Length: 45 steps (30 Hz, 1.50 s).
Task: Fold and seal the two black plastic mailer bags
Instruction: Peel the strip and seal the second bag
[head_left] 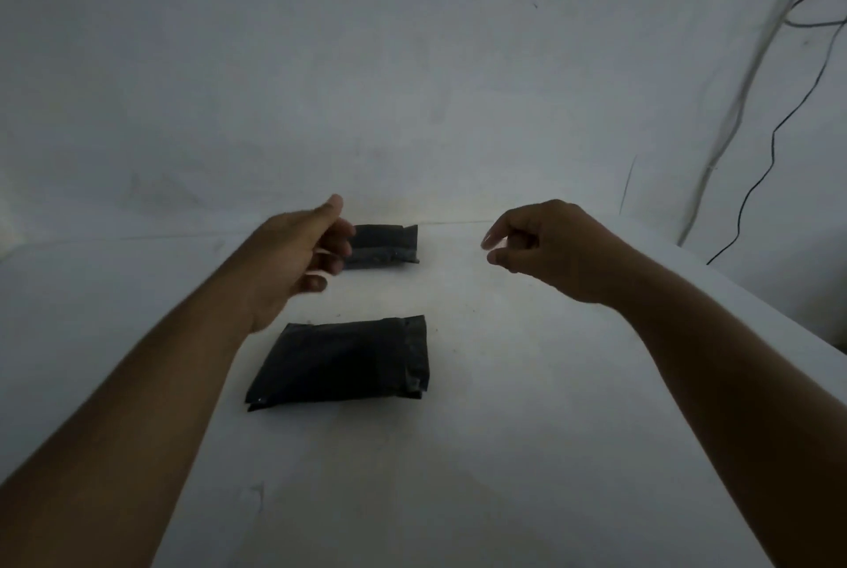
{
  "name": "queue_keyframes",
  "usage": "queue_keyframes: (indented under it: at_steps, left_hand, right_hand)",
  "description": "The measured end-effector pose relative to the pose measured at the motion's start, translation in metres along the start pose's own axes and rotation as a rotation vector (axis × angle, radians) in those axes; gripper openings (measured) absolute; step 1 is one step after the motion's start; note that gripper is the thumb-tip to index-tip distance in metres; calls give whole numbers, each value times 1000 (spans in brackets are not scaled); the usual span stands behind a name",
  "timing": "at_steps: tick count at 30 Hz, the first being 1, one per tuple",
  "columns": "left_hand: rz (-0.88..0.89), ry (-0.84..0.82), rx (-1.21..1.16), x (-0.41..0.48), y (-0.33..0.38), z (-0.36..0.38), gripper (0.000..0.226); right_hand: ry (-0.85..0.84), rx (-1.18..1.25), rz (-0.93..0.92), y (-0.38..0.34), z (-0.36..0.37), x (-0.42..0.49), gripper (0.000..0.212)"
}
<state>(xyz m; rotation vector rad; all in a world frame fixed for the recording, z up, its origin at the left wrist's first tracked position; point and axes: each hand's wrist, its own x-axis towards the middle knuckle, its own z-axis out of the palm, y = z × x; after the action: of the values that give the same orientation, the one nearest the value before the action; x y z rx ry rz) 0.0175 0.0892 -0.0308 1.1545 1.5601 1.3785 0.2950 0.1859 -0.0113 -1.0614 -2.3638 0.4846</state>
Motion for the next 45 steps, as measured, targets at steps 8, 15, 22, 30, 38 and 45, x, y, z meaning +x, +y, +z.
queue_keyframes:
  at_steps: [8, 15, 22, 30, 38, 45]
  left_hand:
    - [1, -289, 179, -78, -22, 79, 27]
    - [366, -66, 472, -90, -48, 155, 96]
    - [541, -33, 319, -86, -45, 174, 13]
    - [209, -408, 180, -101, -21, 136, 15]
    - [153, -564, 213, -128, 4, 98, 20]
    - [122, -675, 137, -137, 1, 68, 18]
  right_hand:
    - [-299, 277, 313, -20, -34, -40, 15]
    - [-233, 882, 547, -16, -34, -91, 46]
    - [-173, 1029, 538, -21, -42, -108, 22]
    - [-1, 618, 420, -12, -30, -112, 74]
    - [-328, 751, 501, -37, -8, -116, 95]
    - [-464, 1180, 538, -58, 14, -125, 63]
